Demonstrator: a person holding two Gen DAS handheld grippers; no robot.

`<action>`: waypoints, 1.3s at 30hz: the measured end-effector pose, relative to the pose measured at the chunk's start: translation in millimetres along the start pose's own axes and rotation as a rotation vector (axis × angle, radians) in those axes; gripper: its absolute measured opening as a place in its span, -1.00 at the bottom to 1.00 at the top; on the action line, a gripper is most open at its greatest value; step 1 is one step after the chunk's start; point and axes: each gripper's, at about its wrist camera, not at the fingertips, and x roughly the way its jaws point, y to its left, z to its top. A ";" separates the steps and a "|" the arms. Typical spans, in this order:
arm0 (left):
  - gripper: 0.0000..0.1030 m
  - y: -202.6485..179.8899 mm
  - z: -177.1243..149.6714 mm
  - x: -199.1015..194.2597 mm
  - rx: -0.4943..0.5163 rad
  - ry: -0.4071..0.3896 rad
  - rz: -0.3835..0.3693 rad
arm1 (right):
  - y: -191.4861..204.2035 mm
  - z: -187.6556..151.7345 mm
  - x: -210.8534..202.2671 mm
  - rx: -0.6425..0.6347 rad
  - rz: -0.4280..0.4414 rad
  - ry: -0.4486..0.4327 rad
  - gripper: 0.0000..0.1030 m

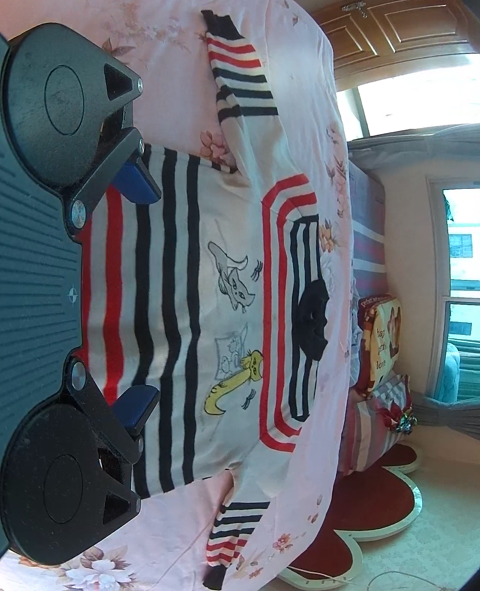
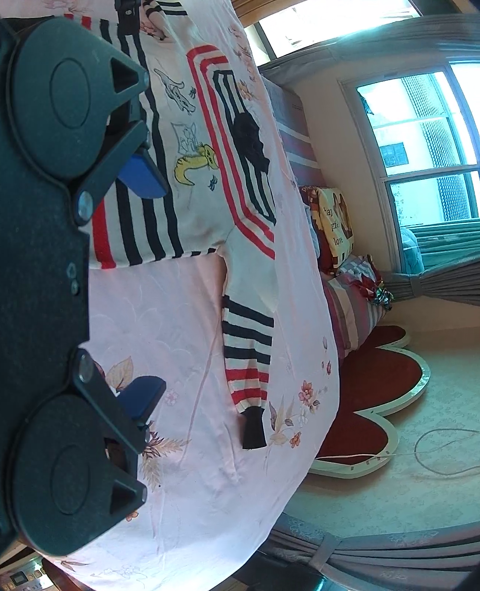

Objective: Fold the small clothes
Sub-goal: 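Move the right tool to the black sleeve cuff and grasp it, then fold the gripped sleeve across the sweater body with the right tool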

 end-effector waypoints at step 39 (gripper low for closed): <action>1.00 -48.9 73.1 159.7 -0.082 0.082 0.086 | -170.5 88.6 275.9 0.344 -0.089 0.086 -0.75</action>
